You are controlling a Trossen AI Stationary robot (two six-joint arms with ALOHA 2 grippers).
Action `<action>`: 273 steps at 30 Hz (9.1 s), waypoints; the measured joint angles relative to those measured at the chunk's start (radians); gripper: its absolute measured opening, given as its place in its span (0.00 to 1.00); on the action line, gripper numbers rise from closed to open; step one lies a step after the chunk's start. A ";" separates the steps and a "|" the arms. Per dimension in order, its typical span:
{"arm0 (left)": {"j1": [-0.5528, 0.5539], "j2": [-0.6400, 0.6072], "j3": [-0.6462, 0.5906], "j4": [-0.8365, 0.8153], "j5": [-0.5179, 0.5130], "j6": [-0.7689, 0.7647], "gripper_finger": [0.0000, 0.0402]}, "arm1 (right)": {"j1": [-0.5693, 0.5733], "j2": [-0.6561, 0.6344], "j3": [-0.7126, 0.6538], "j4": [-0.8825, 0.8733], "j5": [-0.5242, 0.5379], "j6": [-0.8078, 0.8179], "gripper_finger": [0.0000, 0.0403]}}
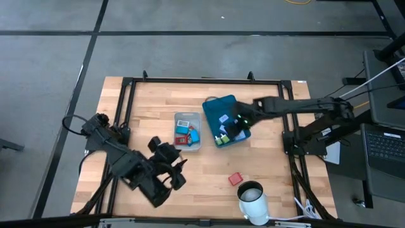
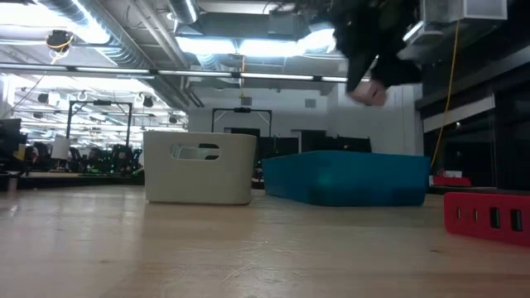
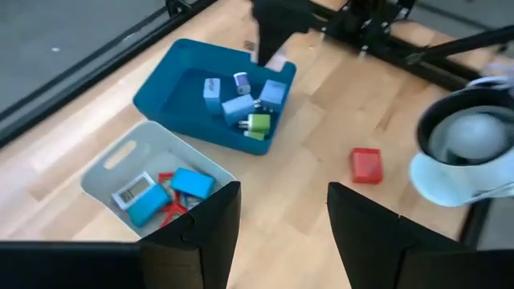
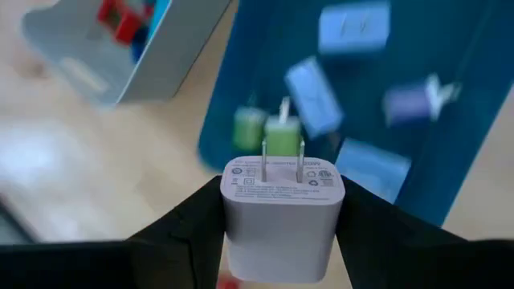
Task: Pick & Place Office items
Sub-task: Put the pink charger adapter into the blue bin, then put the red charger adapter into the blue bin
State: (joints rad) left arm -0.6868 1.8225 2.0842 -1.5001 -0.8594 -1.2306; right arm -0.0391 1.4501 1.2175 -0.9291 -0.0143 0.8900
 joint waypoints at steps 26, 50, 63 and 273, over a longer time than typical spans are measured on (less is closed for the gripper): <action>0.225 0.242 0.000 0.389 0.231 0.289 0.40 | -0.209 -0.059 0.000 0.054 -0.080 -0.241 0.77; 0.390 0.593 -0.001 0.781 0.707 0.377 0.52 | -0.208 -0.353 0.000 -0.017 -0.072 -0.164 0.73; 0.389 0.610 0.000 0.895 0.801 0.354 0.52 | -0.208 -0.353 0.000 -0.024 -0.084 -0.172 0.73; 0.426 0.086 0.131 0.549 0.277 0.529 0.52 | 0.347 0.118 -0.467 0.331 -0.227 -1.185 0.52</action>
State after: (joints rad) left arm -0.2604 1.9087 2.2154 -0.9510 -0.5822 -0.7012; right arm 0.3075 1.5679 0.7504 -0.5977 -0.2409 -0.2951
